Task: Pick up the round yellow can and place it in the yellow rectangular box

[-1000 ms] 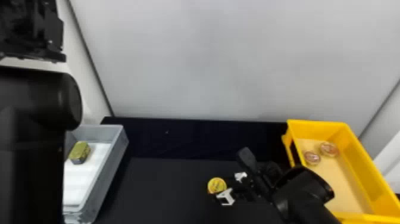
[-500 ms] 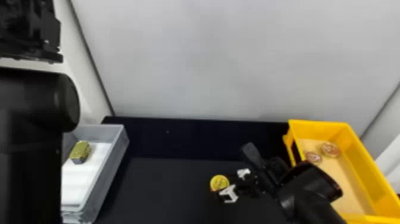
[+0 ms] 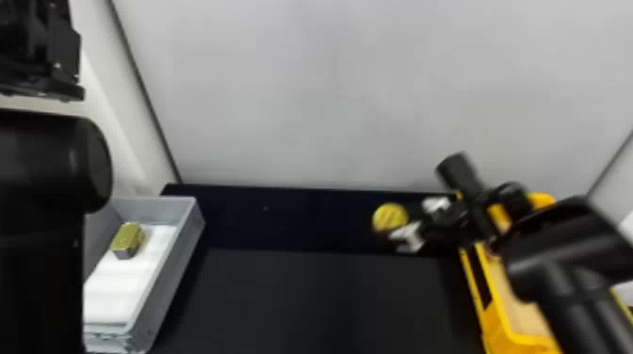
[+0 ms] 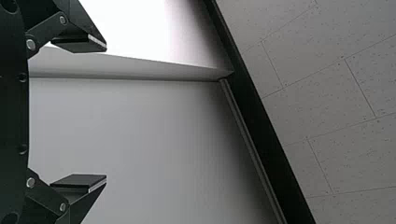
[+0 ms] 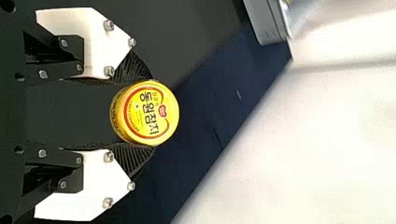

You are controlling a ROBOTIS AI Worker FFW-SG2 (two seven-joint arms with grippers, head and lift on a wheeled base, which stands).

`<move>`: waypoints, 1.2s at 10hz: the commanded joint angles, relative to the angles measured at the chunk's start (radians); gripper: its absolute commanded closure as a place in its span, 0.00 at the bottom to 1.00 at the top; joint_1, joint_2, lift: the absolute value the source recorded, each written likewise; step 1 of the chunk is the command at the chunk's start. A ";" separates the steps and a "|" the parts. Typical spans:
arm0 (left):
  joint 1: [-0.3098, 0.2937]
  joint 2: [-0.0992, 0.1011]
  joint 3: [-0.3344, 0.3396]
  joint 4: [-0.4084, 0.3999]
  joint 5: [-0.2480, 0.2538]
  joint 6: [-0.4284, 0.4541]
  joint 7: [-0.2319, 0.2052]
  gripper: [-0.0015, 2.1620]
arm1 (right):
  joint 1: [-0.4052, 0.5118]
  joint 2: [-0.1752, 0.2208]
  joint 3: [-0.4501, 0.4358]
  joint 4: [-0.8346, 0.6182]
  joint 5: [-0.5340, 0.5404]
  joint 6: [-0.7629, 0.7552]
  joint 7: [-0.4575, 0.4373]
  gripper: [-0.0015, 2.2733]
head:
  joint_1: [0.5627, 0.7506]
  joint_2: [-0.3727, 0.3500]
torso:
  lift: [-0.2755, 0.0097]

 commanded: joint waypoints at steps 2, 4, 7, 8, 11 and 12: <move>-0.010 0.013 -0.010 -0.002 0.000 0.014 -0.001 0.12 | -0.048 -0.144 -0.184 -0.168 0.087 0.075 0.006 0.31 | 0.53 0.59 | 0.93; -0.017 0.019 -0.014 -0.003 -0.002 0.020 -0.003 0.12 | -0.030 -0.153 -0.319 -0.183 0.116 0.075 0.000 0.31 | 0.53 0.59 | 0.93; -0.032 0.028 -0.021 -0.003 -0.009 0.027 -0.004 0.12 | -0.002 -0.156 -0.422 -0.105 0.127 0.038 -0.029 0.31 | 0.53 0.59 | 0.93; -0.037 0.028 -0.024 0.000 -0.009 0.027 -0.004 0.12 | 0.001 -0.152 -0.452 -0.056 0.124 0.017 -0.038 0.31 | 0.53 0.59 | 0.93; -0.049 0.028 -0.035 0.006 -0.009 0.026 -0.004 0.12 | -0.031 -0.155 -0.492 0.176 0.005 -0.045 -0.124 0.31 | 0.53 0.59 | 0.93; -0.052 0.027 -0.038 0.007 -0.009 0.024 -0.004 0.12 | -0.041 -0.155 -0.494 0.231 -0.004 -0.065 -0.132 0.31 | 0.53 0.59 | 0.93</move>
